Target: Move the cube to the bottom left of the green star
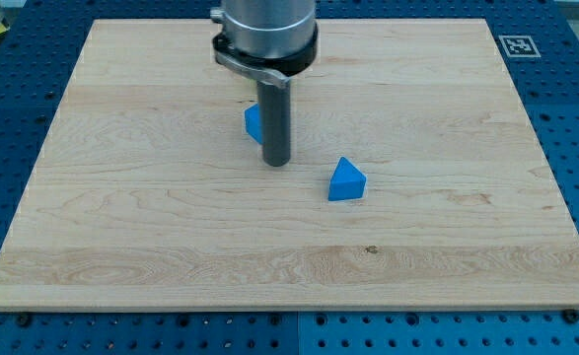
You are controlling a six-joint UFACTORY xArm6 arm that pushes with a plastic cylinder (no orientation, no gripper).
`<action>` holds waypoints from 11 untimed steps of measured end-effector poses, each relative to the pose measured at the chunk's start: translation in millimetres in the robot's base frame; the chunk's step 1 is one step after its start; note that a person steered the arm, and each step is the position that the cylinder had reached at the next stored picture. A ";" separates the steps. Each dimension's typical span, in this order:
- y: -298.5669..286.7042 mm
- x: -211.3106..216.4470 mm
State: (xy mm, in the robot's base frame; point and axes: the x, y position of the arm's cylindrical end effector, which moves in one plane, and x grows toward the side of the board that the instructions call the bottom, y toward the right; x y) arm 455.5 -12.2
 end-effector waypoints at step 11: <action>-65.3 -33.1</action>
